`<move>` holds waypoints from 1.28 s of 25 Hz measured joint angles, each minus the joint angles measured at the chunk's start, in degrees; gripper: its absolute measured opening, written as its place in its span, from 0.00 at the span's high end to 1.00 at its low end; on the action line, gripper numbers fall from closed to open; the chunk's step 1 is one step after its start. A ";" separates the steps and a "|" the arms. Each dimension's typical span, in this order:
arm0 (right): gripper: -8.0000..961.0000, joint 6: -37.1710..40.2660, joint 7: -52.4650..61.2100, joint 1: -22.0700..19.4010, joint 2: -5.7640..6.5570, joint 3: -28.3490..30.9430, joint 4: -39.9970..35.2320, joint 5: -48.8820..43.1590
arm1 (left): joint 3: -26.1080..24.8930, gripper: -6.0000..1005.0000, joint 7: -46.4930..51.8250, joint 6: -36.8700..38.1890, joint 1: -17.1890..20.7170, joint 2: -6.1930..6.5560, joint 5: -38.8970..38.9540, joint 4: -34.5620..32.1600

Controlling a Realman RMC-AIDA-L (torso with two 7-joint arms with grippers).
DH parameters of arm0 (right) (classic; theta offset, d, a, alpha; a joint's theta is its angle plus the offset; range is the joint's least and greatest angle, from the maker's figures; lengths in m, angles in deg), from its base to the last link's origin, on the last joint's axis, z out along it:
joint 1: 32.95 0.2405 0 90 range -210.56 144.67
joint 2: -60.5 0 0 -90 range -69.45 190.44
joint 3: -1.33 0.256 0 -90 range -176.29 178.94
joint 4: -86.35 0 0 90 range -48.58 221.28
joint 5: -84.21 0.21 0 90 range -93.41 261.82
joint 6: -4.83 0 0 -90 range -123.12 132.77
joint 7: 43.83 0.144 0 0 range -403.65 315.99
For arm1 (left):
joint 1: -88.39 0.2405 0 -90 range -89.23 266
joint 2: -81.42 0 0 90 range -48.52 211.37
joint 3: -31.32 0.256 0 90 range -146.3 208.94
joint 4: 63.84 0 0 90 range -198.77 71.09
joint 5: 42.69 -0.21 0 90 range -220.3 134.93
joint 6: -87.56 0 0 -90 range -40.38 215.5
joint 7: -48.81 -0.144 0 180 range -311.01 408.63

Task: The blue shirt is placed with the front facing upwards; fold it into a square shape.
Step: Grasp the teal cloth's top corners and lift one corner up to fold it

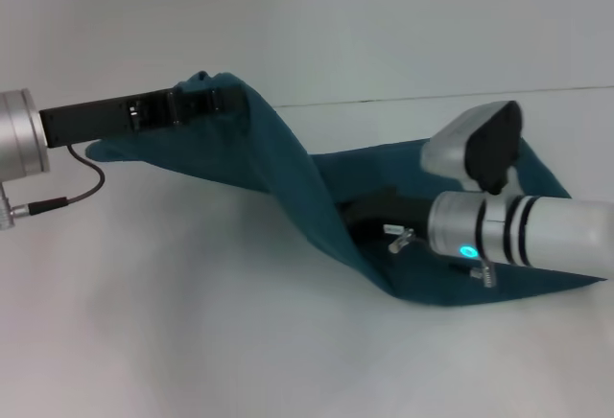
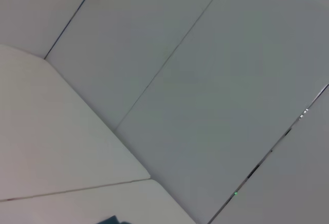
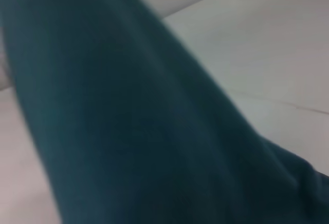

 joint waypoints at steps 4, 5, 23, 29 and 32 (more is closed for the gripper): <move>0.99 0.36 0.00 2.07 -0.16 -1.49 2.03 -0.04 | -0.18 0.96 0.00 0.03 -0.89 0.38 0.12 -0.06; 0.99 0.41 -0.01 2.60 -0.22 -1.99 2.60 -0.10 | -0.22 0.96 0.00 0.03 -1.14 0.52 0.14 -0.08; 0.99 0.31 -4.18 0.51 -0.03 -1.71 4.35 8.84 | 1.84 0.96 -1.00 0.16 -3.70 -0.59 0.28 -0.14; 0.99 0.33 -4.37 -0.93 0.04 -1.75 4.32 9.12 | 4.99 0.96 -1.53 0.00 -5.84 -1.30 2.44 0.00; 0.99 0.34 -4.39 -1.94 0.04 -1.60 4.32 9.44 | 5.65 0.96 -1.58 -0.42 -6.94 -1.78 2.59 0.18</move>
